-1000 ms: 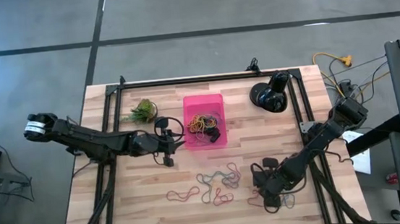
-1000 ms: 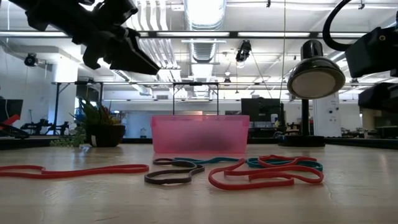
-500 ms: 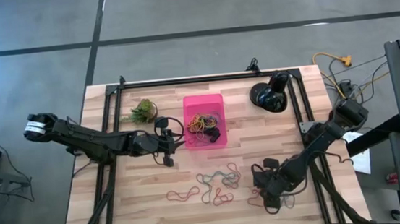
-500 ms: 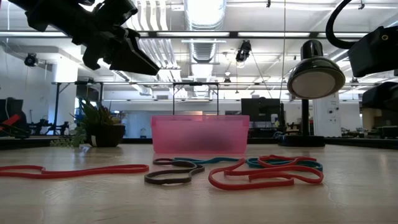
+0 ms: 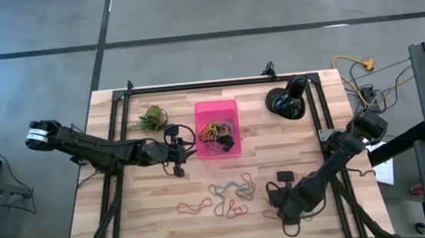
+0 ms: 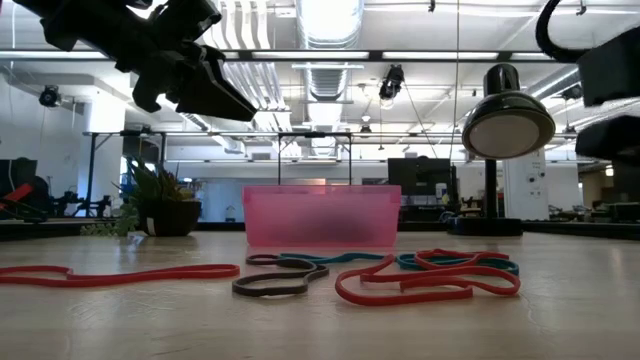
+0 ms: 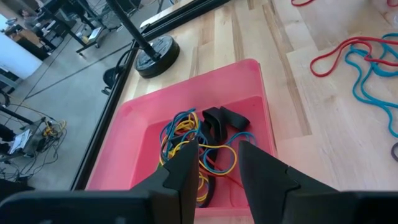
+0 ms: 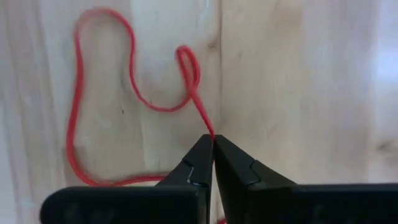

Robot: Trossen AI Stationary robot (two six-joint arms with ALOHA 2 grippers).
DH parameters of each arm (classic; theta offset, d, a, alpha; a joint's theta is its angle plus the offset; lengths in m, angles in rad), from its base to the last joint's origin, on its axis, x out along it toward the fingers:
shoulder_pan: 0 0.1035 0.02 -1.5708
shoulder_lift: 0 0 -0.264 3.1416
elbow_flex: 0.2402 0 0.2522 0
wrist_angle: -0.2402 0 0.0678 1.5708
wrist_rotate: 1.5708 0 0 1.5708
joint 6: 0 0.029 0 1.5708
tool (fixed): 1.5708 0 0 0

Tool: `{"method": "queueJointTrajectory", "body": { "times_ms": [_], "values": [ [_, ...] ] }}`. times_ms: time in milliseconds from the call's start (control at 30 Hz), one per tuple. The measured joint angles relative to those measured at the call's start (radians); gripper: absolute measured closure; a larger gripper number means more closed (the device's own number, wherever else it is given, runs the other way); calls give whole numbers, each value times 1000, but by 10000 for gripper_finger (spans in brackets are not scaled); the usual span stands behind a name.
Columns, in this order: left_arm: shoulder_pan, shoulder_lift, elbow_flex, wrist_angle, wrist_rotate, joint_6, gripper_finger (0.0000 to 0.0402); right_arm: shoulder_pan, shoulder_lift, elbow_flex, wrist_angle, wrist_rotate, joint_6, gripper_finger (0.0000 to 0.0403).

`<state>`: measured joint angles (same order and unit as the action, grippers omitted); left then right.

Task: Pick and place rubber bands into bin
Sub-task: Put the red rubber bands into the pink bin

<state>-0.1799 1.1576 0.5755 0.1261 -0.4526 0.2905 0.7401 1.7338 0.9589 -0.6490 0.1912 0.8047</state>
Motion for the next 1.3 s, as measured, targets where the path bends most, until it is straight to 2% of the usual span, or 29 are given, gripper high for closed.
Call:
{"method": "queueJointTrajectory", "body": {
  "times_ms": [367,667,933,1033,1300],
  "values": [
    [0,0,0,-1,0,0,304,4,-5,212,-196,270,-186,394],
    [0,0,0,-1,0,0,304,0,-7,331,-210,572,-433,394],
    [1,0,0,-2,0,3,304,-67,-9,361,-207,849,-550,394],
    [1,0,-1,-2,0,3,304,-116,-9,361,-206,893,-574,394],
    [1,0,-1,-2,0,3,304,-300,-9,361,-190,895,-604,394]
  ]
}}
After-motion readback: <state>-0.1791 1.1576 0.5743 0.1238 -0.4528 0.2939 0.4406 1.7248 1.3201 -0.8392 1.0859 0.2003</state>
